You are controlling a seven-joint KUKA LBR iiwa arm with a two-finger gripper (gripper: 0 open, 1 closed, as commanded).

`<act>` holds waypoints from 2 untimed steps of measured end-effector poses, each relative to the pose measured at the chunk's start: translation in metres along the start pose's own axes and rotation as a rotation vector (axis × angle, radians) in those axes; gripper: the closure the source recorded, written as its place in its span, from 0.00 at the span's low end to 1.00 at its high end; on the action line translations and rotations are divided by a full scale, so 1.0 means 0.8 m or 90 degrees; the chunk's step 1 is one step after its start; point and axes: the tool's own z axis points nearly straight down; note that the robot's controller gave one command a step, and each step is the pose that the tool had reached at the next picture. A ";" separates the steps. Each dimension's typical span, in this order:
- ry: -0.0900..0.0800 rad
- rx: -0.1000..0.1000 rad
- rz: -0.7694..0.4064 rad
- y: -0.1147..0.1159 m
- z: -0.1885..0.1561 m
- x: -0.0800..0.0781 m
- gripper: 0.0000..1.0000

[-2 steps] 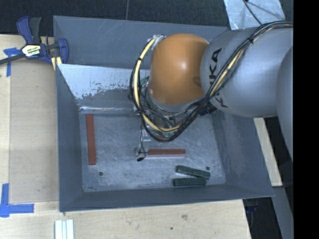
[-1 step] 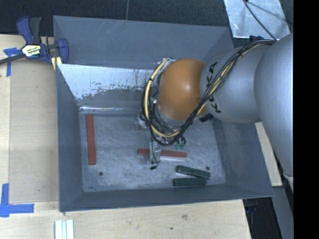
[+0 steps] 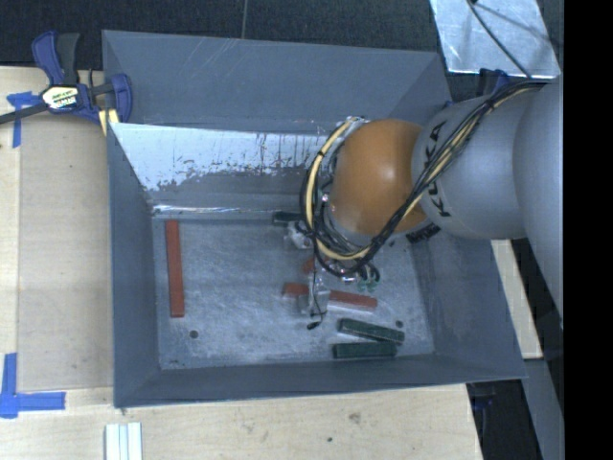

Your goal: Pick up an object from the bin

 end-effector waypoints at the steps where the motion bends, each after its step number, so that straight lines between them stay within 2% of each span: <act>1: 0.004 -0.001 -0.079 -0.095 0.000 -0.055 0.00; 2: 0.004 0.000 -0.124 -0.138 0.003 -0.046 0.00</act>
Offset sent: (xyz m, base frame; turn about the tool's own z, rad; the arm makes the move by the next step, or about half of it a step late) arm 0.0502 -0.0706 -0.0022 -0.1240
